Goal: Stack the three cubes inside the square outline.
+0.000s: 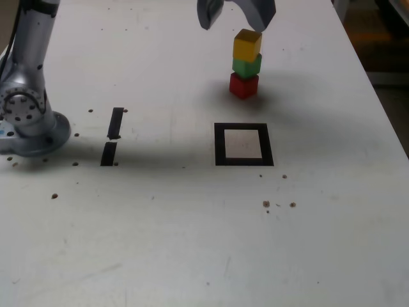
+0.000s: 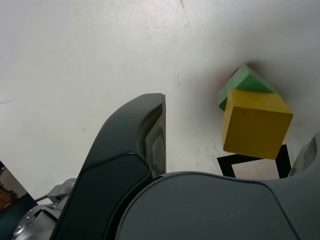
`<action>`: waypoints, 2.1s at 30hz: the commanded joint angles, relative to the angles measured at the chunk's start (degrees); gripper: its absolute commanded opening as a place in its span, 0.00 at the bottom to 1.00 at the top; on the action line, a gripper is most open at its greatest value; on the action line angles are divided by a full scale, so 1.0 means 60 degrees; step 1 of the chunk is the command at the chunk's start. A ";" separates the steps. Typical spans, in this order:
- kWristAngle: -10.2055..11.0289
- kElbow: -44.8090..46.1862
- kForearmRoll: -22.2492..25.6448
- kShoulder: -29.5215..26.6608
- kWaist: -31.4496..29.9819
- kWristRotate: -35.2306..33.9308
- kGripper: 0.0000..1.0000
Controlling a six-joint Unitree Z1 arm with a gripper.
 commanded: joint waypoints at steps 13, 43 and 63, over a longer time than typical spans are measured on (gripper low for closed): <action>-0.0316 0.0526 -0.0870 0.0498 -0.0219 -0.0237 0.78; -0.0409 -0.0066 -0.0482 0.0628 -0.0219 -0.0525 0.26; 0.0165 0.5101 -0.3317 -0.0949 0.1488 -0.1248 0.26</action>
